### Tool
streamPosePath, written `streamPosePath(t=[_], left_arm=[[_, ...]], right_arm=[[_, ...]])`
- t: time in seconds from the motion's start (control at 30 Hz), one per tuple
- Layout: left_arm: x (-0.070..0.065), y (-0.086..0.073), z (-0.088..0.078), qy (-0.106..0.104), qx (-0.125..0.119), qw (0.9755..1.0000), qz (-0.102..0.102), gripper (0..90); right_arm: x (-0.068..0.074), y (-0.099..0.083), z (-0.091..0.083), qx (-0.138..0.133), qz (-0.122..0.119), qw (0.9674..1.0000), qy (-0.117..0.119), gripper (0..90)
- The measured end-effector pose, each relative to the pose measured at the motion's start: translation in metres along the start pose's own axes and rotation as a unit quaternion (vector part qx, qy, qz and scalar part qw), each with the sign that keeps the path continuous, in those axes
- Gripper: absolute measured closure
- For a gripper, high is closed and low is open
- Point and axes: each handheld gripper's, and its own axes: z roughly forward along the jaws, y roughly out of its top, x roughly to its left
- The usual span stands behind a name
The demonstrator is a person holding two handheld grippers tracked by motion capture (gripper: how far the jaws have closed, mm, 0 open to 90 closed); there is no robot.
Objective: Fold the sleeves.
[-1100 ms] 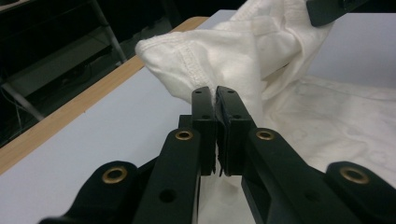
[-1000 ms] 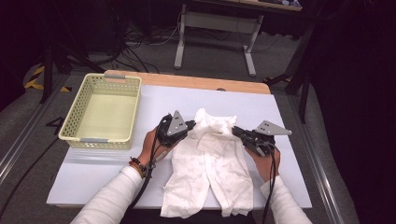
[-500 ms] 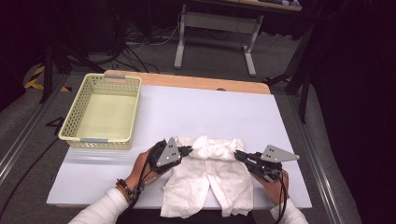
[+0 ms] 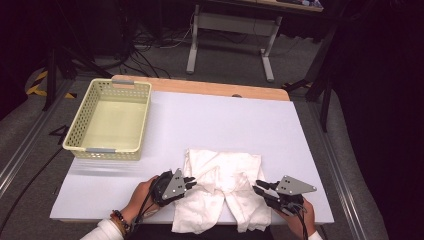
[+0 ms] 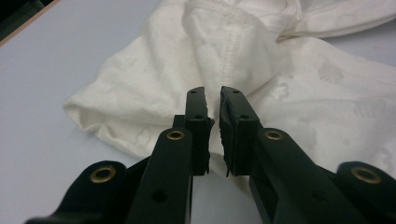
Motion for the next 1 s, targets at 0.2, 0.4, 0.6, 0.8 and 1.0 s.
streamPosePath(t=[0.2,0.4,0.6,0.8,1.0], left_arm=[[0.009,0.004,-0.005,0.016,-0.008,0.9995,-0.028,76.8],[0.018,0.018,0.009,0.014,-0.012,0.999,-0.04,75.8],[0.024,0.027,0.042,-0.009,0.025,0.9977,-0.063,73.9],[0.014,0.031,0.046,-0.037,0.041,0.9979,-0.033,71.1],[0.0,0.03,0.024,-0.064,0.029,0.9975,-0.009,70.0]], right_arm=[[-0.009,0.013,-0.001,-0.021,0.003,0.9996,-0.017,77.9],[-0.014,0.022,0.02,0.004,-0.008,0.9999,-0.008,81.8],[-0.01,0.029,0.053,0.049,-0.017,0.9981,0.034,81.8],[0.004,0.03,0.046,0.026,-0.028,0.9963,0.077,80.8],[0.021,0.027,0.035,0.023,-0.039,0.9935,0.104,80.4]])
